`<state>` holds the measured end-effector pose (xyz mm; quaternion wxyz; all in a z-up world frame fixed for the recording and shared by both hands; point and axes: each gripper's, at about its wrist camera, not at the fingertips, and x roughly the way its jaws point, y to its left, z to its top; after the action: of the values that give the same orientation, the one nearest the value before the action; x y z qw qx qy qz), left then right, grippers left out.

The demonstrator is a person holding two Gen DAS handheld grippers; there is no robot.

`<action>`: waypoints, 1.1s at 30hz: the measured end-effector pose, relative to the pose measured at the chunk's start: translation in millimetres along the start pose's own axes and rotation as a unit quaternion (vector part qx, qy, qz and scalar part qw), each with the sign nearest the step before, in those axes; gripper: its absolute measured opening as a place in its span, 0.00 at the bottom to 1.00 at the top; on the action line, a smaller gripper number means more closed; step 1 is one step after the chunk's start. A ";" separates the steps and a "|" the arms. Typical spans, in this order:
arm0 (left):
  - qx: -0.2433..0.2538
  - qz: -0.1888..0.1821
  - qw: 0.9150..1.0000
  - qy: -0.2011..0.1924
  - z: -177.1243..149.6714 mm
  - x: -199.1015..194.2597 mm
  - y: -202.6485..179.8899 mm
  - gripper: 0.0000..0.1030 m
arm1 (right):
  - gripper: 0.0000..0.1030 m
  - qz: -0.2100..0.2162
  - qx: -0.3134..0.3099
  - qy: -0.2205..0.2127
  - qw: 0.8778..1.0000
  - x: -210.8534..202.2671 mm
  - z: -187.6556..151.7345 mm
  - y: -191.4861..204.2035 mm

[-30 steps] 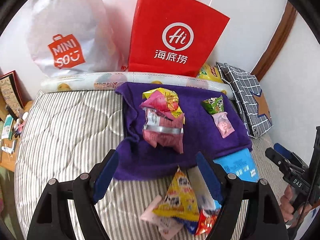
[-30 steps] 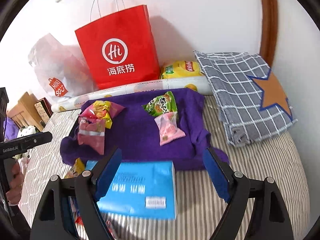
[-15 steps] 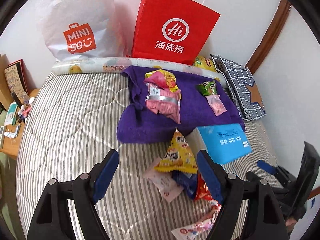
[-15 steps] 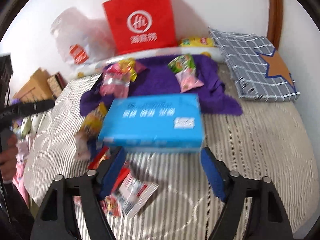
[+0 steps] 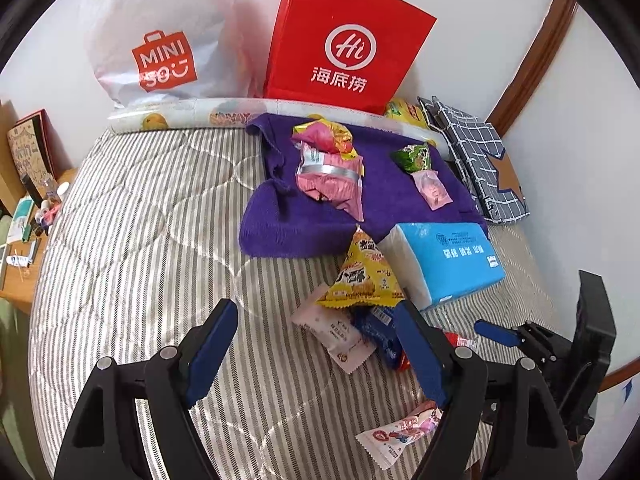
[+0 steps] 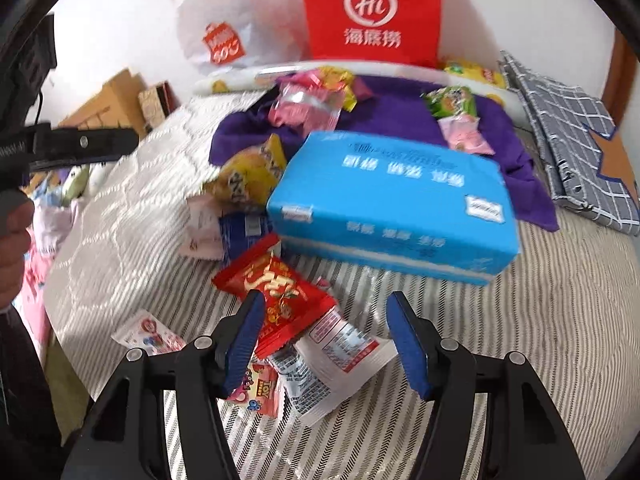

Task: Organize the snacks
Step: 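Grasp the white printed packet with the right gripper while the left gripper moves toward the pink bear packet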

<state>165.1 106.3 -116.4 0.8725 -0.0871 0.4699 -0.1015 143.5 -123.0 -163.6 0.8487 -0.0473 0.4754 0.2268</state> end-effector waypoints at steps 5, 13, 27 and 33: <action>0.003 -0.005 1.000 0.006 -3.6 3.2 -0.5 0.77 | 0.62 0.004 -0.003 0.012 1.000 0.5 -11.2 -2.2; 0.004 -0.011 1.000 0.012 -6.7 7.2 -3.3 0.77 | 0.62 -0.021 -0.036 0.030 0.999 4.6 -23.2 7.0; 0.062 -0.029 0.997 0.020 -30.7 6.8 -35.3 0.77 | 0.50 -0.042 -0.009 0.009 0.999 -12.9 -37.5 -3.6; 0.079 -0.035 0.996 0.031 -48.1 14.6 -52.8 0.77 | 0.50 -0.070 0.030 -0.010 0.997 -31.9 -56.3 -28.4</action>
<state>127.7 48.9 -141.2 0.8575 -0.0307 0.4842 -0.1711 97.3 -175.8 -171.6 0.8684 -0.0524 0.4690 0.1525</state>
